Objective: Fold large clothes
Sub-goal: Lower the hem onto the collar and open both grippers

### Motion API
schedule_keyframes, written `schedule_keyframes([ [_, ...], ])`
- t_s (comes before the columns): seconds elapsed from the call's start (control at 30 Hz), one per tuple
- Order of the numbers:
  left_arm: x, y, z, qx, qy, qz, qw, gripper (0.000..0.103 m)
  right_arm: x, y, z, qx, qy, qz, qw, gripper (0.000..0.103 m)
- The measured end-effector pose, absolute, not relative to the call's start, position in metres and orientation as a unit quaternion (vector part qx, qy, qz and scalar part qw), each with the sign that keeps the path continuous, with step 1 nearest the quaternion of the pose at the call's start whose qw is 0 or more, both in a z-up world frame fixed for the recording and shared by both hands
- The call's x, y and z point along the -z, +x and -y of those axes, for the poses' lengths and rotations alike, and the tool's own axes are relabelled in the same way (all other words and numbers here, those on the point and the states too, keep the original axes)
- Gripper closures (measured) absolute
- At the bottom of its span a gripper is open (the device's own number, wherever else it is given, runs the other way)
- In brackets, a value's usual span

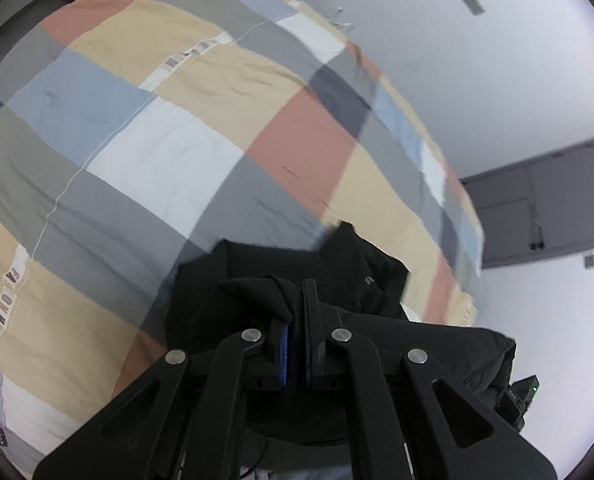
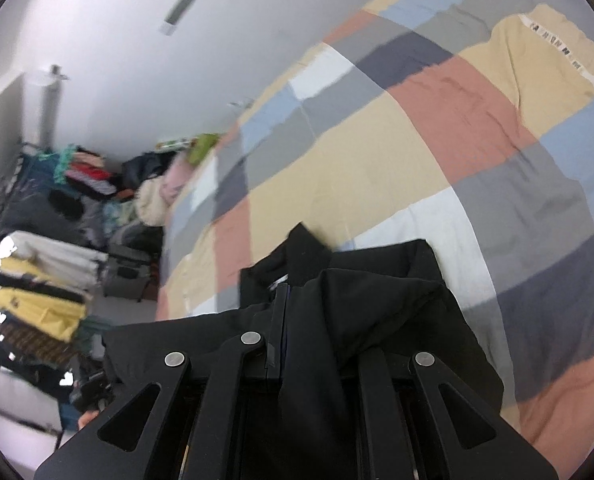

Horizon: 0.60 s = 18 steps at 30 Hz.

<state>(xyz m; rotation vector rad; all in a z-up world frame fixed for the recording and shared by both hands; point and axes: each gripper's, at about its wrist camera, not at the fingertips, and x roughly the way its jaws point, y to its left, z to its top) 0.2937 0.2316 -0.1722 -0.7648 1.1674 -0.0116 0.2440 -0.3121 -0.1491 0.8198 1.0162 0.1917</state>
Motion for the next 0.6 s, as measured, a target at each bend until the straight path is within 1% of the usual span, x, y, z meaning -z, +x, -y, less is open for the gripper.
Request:
schedule_keyframes([
  [0.2, 0.215, 0.340, -0.226, -0.040, -0.353, -0.559, 0.749, 0.096, 0.212, 0.303, 0.308, -0.034, 0.409, -0.520, 0.749, 0.096],
  [0.3, 0.236, 0.360, -0.219, -0.052, -0.337, -0.573, 0.745, 0.094, 0.237, 0.322, 0.306, -0.014, 0.411, -0.536, 0.737, 0.096],
  [0.4, 0.258, 0.373, -0.214, -0.062, -0.325, -0.588, 0.738, 0.093, 0.263, 0.336, 0.303, 0.003, 0.424, -0.553, 0.717, 0.096],
  [0.6, 0.281, 0.384, -0.213, -0.058, -0.332, -0.607, 0.720, 0.093, 0.291, 0.347, 0.303, 0.010, 0.447, -0.560, 0.697, 0.096],
])
